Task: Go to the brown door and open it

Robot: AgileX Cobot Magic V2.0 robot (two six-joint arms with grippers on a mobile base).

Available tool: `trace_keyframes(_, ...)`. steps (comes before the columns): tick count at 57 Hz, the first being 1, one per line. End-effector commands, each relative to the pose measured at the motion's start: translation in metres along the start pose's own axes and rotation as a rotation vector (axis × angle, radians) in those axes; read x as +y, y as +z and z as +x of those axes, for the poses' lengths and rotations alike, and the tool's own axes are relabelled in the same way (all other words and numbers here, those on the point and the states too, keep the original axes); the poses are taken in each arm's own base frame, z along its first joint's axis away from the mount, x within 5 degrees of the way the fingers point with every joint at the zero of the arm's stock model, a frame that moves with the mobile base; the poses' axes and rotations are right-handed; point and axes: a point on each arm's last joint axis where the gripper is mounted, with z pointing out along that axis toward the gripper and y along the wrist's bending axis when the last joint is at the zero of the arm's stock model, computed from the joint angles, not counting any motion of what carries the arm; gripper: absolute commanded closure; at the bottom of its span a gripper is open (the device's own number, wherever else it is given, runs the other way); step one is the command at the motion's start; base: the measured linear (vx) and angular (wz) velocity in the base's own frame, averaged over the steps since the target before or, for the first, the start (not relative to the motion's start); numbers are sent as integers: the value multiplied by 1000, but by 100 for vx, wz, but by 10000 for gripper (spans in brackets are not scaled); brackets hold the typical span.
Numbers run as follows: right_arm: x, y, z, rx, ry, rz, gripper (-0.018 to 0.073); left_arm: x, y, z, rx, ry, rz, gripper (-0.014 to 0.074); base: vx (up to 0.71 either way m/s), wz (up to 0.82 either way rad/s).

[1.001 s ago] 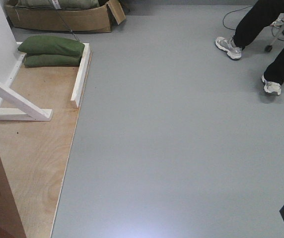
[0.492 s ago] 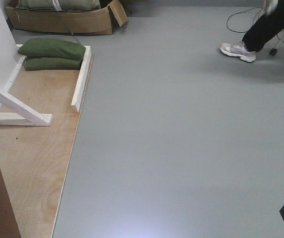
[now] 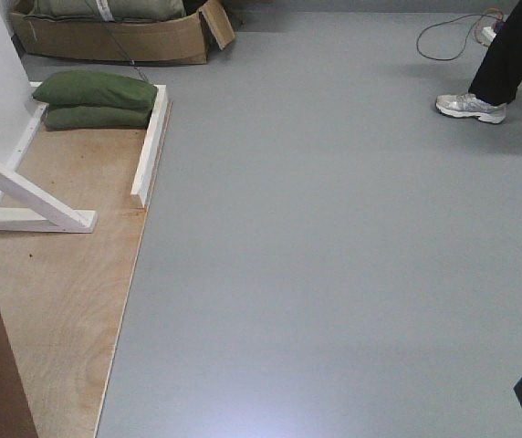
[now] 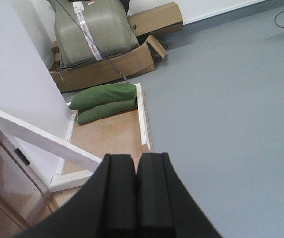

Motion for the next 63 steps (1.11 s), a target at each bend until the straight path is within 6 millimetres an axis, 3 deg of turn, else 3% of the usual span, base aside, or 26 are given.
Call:
trace_keyframes(1,0,-1,-6,-87,-8,4,559,3,-3,-13,-107,-18,-20,603,0,0)
trace_keyframes(11,0,-1,-6,-87,-8,4,559,4,-8,-21,-105,-18,-18,603,0,0)
trace_keyframes(21,0,-1,-6,-87,-8,4,559,11,-29,-55,-128,-13,-18,603,0,0)
trace_keyframes(34,0,-1,-6,-87,-8,4,559,23,-73,-119,-313,-8,-56,603,0,0)
trace_keyframes(41,0,-1,-6,-87,-8,4,559,33,-86,-162,-372,-9,-80,603,0,0)
trace_keyframes(52,0,-1,-6,-87,-8,4,559,48,-81,-233,-483,-66,-124,603,0,0)
trace_keyframes(63,0,-1,-6,-87,-8,4,559,73,-72,-291,-852,-221,-254,603,0,0)
